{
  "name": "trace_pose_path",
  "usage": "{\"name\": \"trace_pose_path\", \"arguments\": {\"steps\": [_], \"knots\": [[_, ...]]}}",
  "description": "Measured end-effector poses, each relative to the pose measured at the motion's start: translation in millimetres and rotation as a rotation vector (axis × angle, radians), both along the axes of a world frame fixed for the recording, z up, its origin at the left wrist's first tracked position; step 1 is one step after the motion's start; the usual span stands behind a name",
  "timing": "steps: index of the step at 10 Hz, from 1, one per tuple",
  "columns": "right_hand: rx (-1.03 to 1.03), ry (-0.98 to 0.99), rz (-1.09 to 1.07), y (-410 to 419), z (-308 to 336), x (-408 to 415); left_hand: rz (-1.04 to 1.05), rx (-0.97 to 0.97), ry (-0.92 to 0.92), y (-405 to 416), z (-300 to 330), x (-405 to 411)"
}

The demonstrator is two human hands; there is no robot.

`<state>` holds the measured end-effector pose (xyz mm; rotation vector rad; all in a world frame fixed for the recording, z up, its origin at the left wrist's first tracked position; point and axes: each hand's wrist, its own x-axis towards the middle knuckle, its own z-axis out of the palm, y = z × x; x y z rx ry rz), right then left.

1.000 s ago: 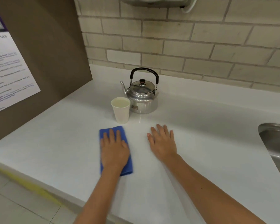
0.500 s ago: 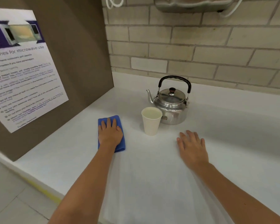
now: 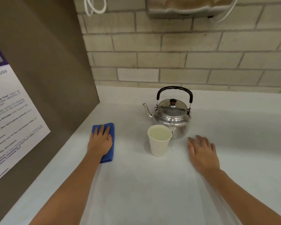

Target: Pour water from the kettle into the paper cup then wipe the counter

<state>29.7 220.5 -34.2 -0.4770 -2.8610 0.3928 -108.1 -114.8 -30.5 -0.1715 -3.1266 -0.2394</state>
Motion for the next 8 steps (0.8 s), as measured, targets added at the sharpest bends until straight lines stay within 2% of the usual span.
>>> {"name": "trace_pose_path", "arguments": {"steps": [2,4,6,7,8], "knots": [[0.011,-0.010,-0.030,0.3,-4.2,-6.3,-0.144,0.022,-0.034,62.0,0.0,-23.4],[-0.001,-0.022,-0.027,-2.5,-0.4,-3.7,-0.238,0.018,0.024,66.7,-5.9,-1.9],[0.015,-0.059,0.003,-4.6,10.7,-1.3,-0.227,0.020,0.013,68.3,0.4,2.8],[-0.003,-0.093,0.007,0.9,21.4,-1.0,-0.210,0.085,-0.044,69.6,10.0,6.5],[-0.001,-0.016,-0.008,9.3,45.2,-11.4,-0.150,0.225,0.100,79.9,29.9,11.6]]}}
